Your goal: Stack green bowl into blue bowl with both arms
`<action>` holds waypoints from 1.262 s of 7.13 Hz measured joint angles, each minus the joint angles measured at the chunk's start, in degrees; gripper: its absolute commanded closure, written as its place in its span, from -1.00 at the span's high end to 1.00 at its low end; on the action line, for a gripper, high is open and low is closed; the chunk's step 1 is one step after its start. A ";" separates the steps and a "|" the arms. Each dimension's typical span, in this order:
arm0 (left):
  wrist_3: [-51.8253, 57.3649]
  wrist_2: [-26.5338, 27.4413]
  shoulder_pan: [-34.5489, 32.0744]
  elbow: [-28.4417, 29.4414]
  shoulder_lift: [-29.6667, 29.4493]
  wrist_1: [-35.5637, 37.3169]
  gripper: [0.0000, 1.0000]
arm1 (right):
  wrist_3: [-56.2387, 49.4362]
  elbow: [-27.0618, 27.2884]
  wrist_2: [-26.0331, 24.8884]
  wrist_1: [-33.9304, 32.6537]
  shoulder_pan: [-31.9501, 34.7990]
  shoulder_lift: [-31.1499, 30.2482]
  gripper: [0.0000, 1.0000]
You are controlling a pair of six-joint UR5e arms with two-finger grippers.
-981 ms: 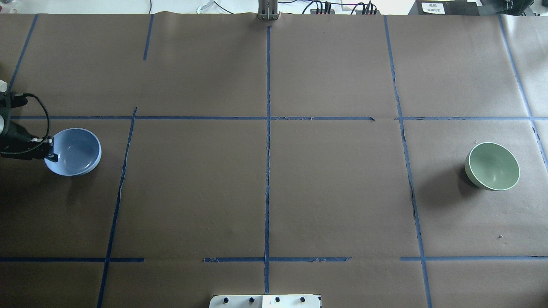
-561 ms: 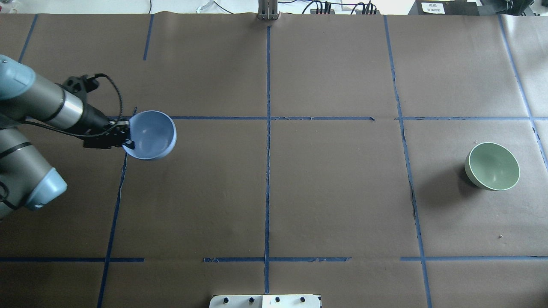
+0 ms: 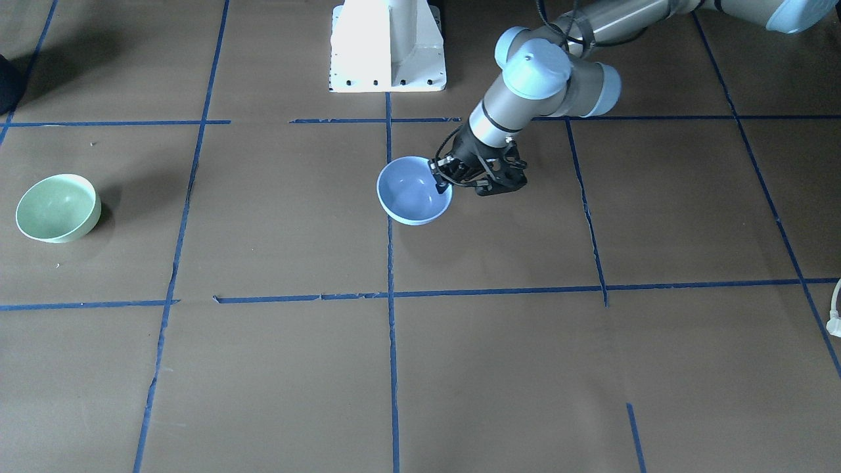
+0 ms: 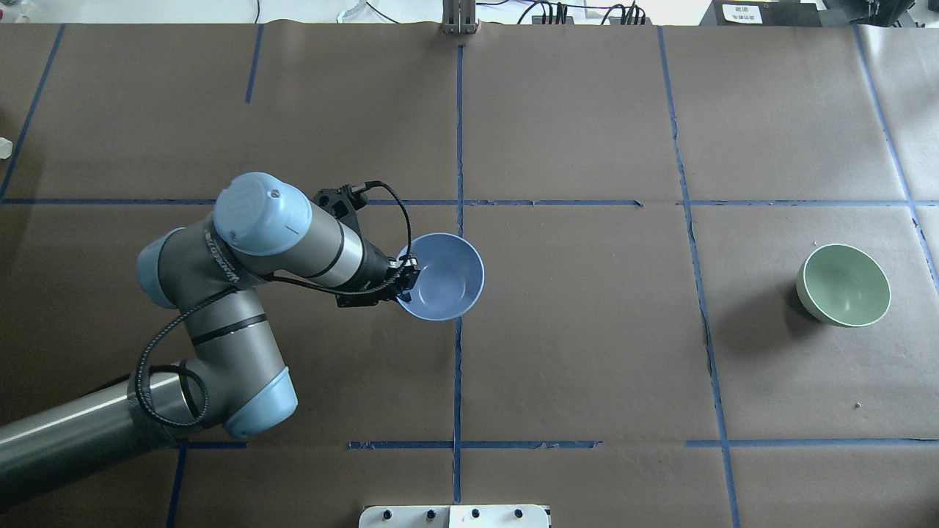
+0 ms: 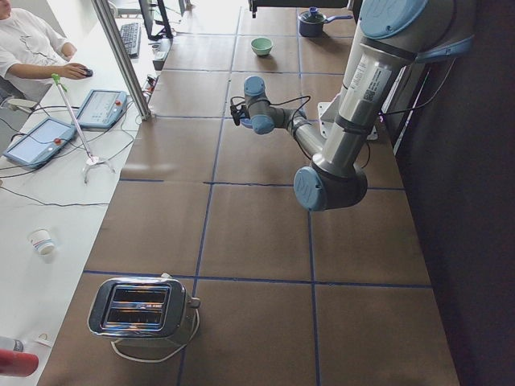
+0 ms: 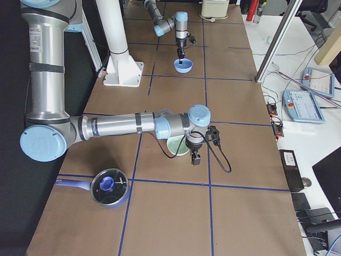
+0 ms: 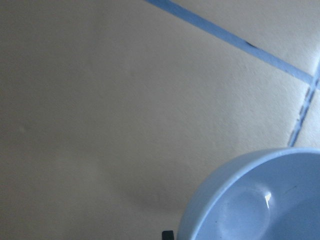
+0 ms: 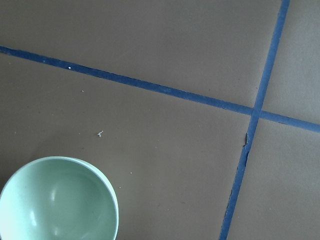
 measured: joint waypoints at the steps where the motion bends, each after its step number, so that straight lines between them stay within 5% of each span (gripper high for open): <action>1: 0.09 1.50 1.00 0.85 -0.89 0.47 -0.60 | 0.02 0.05 0.04 -0.02 0.00 0.00 1.00; 7: 0.43 3.67 2.73 4.20 -3.10 0.45 -0.53 | 0.03 0.20 0.36 -0.05 0.00 0.00 1.00; 9: 0.41 3.79 2.84 4.47 -3.47 0.25 0.99 | 0.04 0.20 0.55 -0.10 -0.06 0.00 1.00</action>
